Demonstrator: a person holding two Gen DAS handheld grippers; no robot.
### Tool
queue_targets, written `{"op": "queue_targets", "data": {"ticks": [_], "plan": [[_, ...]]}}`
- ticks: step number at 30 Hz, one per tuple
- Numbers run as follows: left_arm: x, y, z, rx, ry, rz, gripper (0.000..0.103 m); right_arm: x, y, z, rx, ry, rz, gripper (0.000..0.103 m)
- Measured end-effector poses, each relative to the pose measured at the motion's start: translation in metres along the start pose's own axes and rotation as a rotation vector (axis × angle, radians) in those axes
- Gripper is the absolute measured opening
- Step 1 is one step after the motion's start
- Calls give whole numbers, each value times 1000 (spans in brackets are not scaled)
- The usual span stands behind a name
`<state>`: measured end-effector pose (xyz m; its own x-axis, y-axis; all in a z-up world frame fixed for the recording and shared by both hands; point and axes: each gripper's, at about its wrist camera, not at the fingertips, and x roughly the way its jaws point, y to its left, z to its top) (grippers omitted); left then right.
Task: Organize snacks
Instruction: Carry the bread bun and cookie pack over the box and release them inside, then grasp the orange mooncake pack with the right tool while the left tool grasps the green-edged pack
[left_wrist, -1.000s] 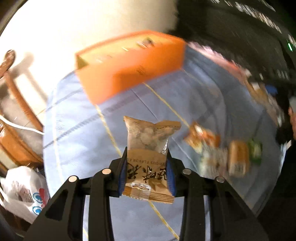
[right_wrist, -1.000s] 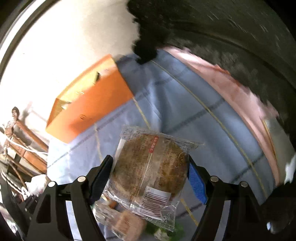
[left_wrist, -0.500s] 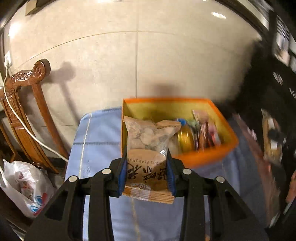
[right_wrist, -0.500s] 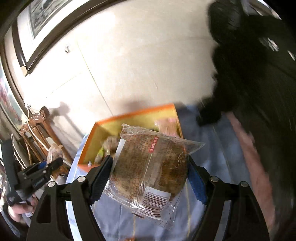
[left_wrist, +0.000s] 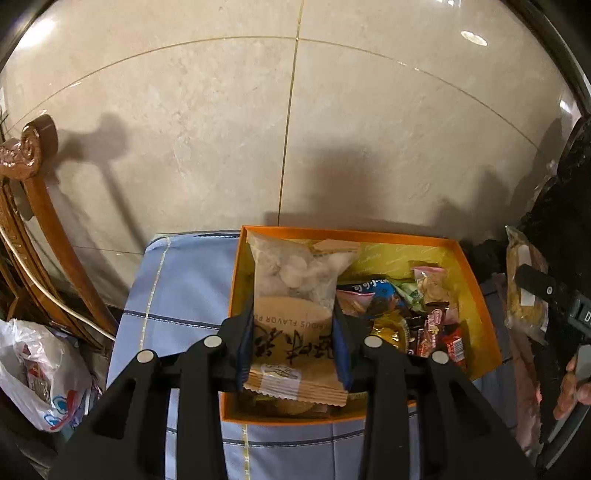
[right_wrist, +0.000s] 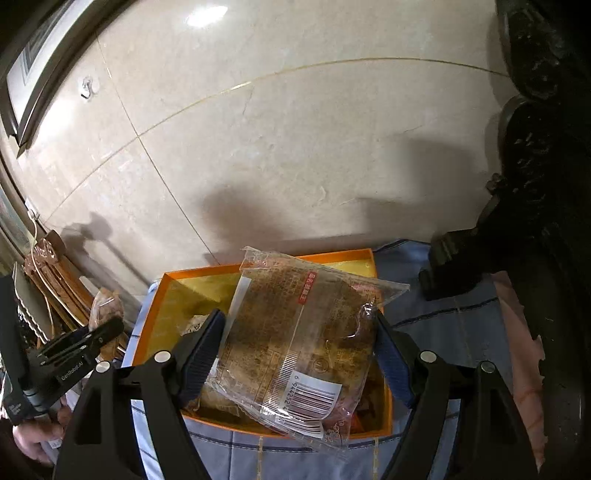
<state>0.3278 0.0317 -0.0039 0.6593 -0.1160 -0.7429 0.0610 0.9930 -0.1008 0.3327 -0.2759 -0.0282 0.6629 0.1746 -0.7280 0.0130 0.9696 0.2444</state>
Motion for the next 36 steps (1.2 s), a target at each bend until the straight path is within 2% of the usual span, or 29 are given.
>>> {"op": "queue_targets", "data": {"ticks": [2,3,4,5,8,13,16,18,20,22,24,26,27,29,31,33,35,36], "plan": [[4,2,2,-10,-12,13,36,4,2,0,-18,-7,-29,83],[3,4,3,-29,-29,-6,61,6,6,0,-39,-17,-46,93],[1,6,2,-57,-47,-32,94,8,10,-1,-72,-17,-68,99],[0,7,1,-77,-65,-47,99,8,14,0,-94,-9,-79,99],[-2,7,-2,-64,-82,-50,99,0,20,-5,-149,9,-77,99],[-26,15,-28,-36,-81,-44,99,-42,12,-27,-131,7,-62,99],[-48,17,-65,50,-81,-18,99,-71,16,-74,-198,63,-67,99],[-57,13,-98,157,-63,-9,99,-77,28,-115,-285,134,-31,99],[-66,9,-135,263,-47,14,99,-70,44,-167,-357,245,-12,99],[-77,10,-177,331,-50,35,99,-60,55,-202,-357,309,-13,99],[-85,18,-215,320,-23,19,99,-46,67,-240,-284,360,17,99],[-88,27,-247,277,33,-49,99,-28,77,-267,-251,422,45,99],[-84,32,-265,245,88,-88,99,-19,83,-279,-283,454,36,99],[-78,39,-293,226,172,-115,99,-9,93,-293,-366,448,-15,99],[-77,42,-322,240,189,-104,99,-4,89,-297,-370,429,-22,99],[-77,45,-339,238,206,-98,99,-2,77,-290,-285,430,-6,99],[-78,53,-355,190,231,-118,99,-4,65,-278,-200,402,11,99],[-79,55,-360,170,239,-126,99,-5,61,-274,-197,387,-6,99]]}}
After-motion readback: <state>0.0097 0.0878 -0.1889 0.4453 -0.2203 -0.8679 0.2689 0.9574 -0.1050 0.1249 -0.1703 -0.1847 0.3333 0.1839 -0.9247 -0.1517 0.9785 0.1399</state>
